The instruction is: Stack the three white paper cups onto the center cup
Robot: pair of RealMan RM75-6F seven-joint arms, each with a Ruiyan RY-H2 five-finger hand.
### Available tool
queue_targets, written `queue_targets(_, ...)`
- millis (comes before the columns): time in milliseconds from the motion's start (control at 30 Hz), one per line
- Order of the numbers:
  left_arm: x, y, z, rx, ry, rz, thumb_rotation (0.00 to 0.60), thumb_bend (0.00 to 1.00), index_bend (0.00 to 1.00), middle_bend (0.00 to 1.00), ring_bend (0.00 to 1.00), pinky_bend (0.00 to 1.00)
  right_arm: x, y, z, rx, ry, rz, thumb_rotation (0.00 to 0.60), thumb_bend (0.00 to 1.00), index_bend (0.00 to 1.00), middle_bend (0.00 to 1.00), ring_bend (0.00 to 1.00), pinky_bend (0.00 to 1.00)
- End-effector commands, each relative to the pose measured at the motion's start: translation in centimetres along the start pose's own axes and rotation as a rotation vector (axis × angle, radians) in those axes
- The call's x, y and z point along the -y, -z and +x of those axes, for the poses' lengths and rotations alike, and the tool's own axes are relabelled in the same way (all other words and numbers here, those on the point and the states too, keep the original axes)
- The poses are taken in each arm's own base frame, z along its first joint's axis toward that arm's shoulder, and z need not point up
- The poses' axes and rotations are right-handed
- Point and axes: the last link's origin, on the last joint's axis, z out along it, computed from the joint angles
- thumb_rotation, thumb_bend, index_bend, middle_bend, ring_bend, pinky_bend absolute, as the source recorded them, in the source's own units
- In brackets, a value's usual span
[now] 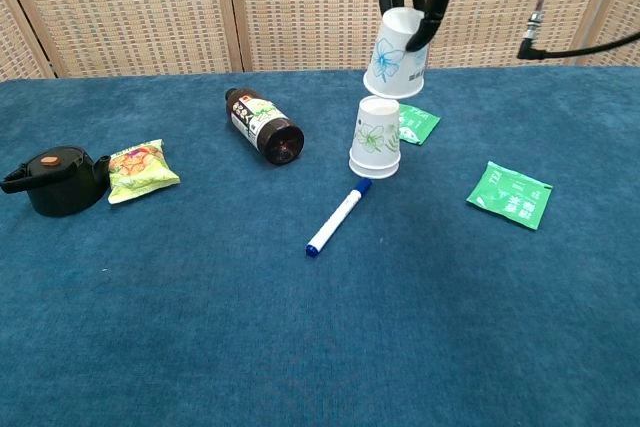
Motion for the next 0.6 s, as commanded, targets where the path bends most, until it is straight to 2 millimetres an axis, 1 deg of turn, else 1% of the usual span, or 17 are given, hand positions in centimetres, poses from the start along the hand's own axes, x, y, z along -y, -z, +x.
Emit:
queue_targets(33,0.13,-0.10,0.06,0.003,0.002,0.001,0.600,0.00,0.00,0.00,0.00,0.00,1.32,-1.74,-0.02,0.029,0.055,-0.056,0.600,0.46,0.50,0.52,0.46,0.46)
queue_targets(200,0.28,-0.23,0.00,0.013,0.004,0.002,0.600,0.00,0.00,0.00,0.00,0.00,1.02,-1.93,-0.41,0.066,0.027,-0.093,0.600,0.46,0.49,0.52,0.46,0.46)
queue_targets(367,0.25,-0.18,0.00,0.013,0.002,0.000,0.600,0.00,0.00,0.00,0.00,0.00,1.01,-2.01,-0.48,0.084,0.032,-0.105,0.600,0.46,0.49,0.52,0.46,0.46)
queue_targets(600,0.21,-0.10,-0.03,0.013,0.001,-0.001,0.600,0.00,0.00,0.00,0.00,0.00,1.01,-2.08,-0.40,0.094,-0.017,-0.114,0.600,0.46,0.49,0.51,0.45,0.46)
